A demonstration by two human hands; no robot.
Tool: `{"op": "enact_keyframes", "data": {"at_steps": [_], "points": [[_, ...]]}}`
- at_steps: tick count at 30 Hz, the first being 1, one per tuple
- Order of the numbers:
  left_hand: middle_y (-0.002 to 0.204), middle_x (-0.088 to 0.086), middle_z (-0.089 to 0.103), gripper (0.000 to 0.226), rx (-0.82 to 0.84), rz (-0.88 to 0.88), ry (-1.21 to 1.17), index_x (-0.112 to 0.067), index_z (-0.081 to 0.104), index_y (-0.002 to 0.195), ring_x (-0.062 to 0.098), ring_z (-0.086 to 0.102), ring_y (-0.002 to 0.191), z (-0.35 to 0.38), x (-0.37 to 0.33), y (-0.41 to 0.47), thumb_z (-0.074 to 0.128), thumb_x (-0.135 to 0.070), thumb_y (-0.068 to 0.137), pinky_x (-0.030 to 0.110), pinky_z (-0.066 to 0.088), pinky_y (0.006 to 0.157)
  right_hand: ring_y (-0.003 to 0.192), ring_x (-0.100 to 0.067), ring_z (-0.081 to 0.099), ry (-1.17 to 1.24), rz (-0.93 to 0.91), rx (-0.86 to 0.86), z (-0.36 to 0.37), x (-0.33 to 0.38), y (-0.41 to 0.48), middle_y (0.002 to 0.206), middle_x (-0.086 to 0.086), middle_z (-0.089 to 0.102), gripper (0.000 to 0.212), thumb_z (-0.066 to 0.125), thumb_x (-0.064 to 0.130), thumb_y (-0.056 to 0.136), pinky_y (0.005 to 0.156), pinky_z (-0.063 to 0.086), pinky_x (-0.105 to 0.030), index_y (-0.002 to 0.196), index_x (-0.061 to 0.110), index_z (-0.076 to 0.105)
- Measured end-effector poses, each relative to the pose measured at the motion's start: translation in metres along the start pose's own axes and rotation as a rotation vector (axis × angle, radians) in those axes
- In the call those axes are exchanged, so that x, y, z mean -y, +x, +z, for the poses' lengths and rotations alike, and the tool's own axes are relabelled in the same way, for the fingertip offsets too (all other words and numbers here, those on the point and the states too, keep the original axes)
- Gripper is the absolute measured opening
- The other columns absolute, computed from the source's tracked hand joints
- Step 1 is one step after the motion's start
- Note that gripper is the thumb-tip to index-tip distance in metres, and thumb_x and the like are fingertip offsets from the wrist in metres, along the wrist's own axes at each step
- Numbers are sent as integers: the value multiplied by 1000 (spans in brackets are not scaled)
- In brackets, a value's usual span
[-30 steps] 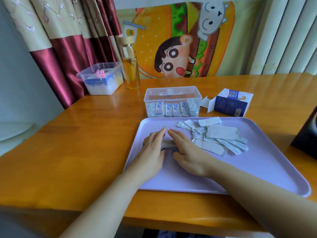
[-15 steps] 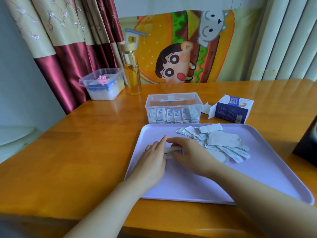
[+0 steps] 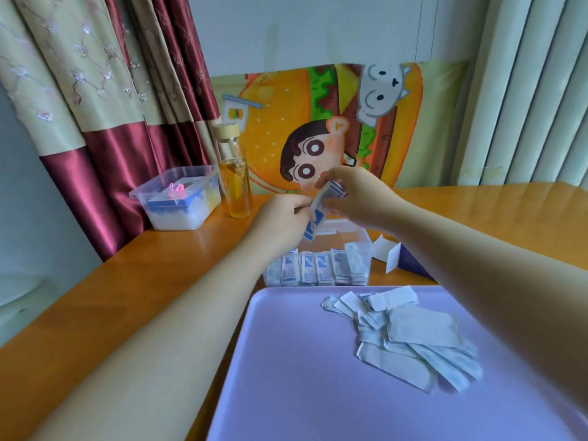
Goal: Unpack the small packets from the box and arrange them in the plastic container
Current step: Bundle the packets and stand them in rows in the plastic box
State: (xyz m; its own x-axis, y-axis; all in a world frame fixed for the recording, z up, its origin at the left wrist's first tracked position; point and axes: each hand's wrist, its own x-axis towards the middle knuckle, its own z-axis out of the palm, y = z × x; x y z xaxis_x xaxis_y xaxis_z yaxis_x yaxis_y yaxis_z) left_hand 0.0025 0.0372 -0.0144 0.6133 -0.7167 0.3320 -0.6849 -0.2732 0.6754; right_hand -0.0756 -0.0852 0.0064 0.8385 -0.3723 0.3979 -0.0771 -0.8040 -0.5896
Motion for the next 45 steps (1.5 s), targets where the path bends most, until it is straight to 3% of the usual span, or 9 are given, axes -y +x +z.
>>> {"op": "enact_keyframes", "data": {"at_steps": [7, 16, 20, 23, 26, 30, 33, 39, 45], "points": [[93, 10, 65, 17, 231, -197, -133, -17, 51, 94, 17, 58, 68, 22, 28, 66, 58, -2, 89, 31, 50, 64, 98, -24, 55, -297, 98, 139, 16, -39, 51, 123, -9, 57, 33, 57, 14, 90, 65, 40, -23, 123, 15, 58], [70, -3, 52, 17, 639, -429, -56, -19, 60, 84, 6, 51, 56, 49, 50, 89, 54, -6, 92, 21, 48, 75, 79, -26, 52, -648, 151, 545, 52, -69, 62, 107, -14, 66, 30, 50, 26, 94, 66, 41, -32, 113, 6, 62], [61, -3, 44, 20, 676, -484, -106, -14, 61, 78, 9, 41, 45, 57, 53, 92, 53, -1, 91, 26, 55, 71, 100, -25, 54, -728, 180, 584, 58, -74, 65, 113, -5, 63, 29, 51, 20, 93, 80, 33, -33, 120, 14, 58], [61, 1, 34, 18, 690, -494, -80, -12, 56, 77, 14, 32, 54, 63, 56, 92, 50, -1, 91, 33, 56, 83, 109, -24, 50, -790, 170, 615, 60, -76, 65, 116, -1, 59, 29, 52, 17, 93, 91, 28, -37, 122, 17, 56], [67, 0, 43, 10, 680, -510, -120, -9, 57, 91, 10, 51, 59, 67, 57, 92, 49, -3, 94, 30, 57, 82, 114, -25, 49, -852, 139, 624, 62, -76, 64, 116, -1, 58, 25, 51, 15, 93, 103, 26, -42, 118, 17, 57], [105, 0, 59, 21, 699, -529, -144, -9, 55, 115, 13, 69, 93, 70, 60, 94, 51, -9, 95, 31, 56, 85, 124, -25, 43, -887, 125, 658, 65, -74, 62, 126, 0, 55, 33, 51, 11, 93, 110, 20, -47, 125, 17, 53], [125, 7, 58, 24, 694, -541, -127, -8, 56, 118, 16, 69, 99, 70, 60, 95, 50, -8, 95, 36, 55, 89, 120, -24, 46, -900, 74, 628, 64, -76, 61, 121, -1, 56, 28, 53, 14, 92, 106, 26, -43, 120, 17, 56], [117, 11, 57, 14, 688, -573, -93, -12, 59, 93, 17, 69, 97, 69, 59, 96, 48, -4, 95, 33, 55, 88, 119, -23, 49, -778, 25, 459, 48, -81, 55, 124, 1, 58, 40, 55, 6, 91, 107, 29, -43, 127, 23, 54], [125, 17, 57, 16, 661, -591, -83, -12, 56, 93, 20, 69, 96, 73, 52, 98, 42, -5, 96, 28, 58, 76, 113, -20, 55, -569, 55, 269, 21, -80, 44, 120, 4, 63, 32, 52, 10, 94, 102, 32, -38, 122, 25, 57]]}}
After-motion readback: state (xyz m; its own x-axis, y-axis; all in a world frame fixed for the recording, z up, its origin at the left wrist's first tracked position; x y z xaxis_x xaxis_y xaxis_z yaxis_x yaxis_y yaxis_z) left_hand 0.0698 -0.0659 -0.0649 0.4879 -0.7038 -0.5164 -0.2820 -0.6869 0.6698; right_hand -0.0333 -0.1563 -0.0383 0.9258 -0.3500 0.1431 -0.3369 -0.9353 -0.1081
